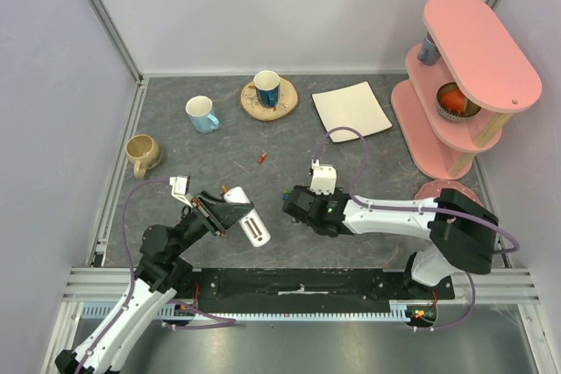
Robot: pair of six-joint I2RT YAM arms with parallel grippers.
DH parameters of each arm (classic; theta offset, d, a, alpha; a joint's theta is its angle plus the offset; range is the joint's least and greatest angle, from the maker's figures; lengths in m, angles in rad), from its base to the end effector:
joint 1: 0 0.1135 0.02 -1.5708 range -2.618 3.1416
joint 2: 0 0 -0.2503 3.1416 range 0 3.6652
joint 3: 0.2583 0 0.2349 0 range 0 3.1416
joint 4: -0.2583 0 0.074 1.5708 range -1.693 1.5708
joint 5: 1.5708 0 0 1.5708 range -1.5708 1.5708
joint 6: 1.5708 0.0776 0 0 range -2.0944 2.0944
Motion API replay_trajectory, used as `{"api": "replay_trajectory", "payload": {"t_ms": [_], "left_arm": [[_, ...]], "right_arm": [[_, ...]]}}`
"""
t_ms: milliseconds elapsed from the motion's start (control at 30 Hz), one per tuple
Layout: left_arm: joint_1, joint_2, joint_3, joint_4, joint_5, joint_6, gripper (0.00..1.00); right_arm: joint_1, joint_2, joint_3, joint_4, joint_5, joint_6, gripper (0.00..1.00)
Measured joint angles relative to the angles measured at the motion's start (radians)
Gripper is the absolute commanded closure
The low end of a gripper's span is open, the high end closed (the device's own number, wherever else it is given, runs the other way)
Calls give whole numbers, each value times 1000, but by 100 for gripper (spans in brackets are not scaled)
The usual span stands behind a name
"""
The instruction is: Load the batteries into the remote control
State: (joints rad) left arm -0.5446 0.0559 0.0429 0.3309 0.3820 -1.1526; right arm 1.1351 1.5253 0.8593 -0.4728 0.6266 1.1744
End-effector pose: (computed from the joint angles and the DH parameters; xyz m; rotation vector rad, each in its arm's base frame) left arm 0.1019 -0.0955 0.2302 -0.0634 1.4769 -1.6634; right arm 0.1601 0.2361 0.1461 0.2176 2.3942 0.1673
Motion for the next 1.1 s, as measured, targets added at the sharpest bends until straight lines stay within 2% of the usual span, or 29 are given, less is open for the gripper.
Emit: {"api": "replay_trajectory", "payload": {"t_ms": [600,1100], "left_arm": [[0,-37,0,-72,-19,3,98],[0,-37,0,-76,-24,3,98]], "right_arm": [[2,167,100,-35,0,151,31],[4,193,109,-68,0,187,32]]}}
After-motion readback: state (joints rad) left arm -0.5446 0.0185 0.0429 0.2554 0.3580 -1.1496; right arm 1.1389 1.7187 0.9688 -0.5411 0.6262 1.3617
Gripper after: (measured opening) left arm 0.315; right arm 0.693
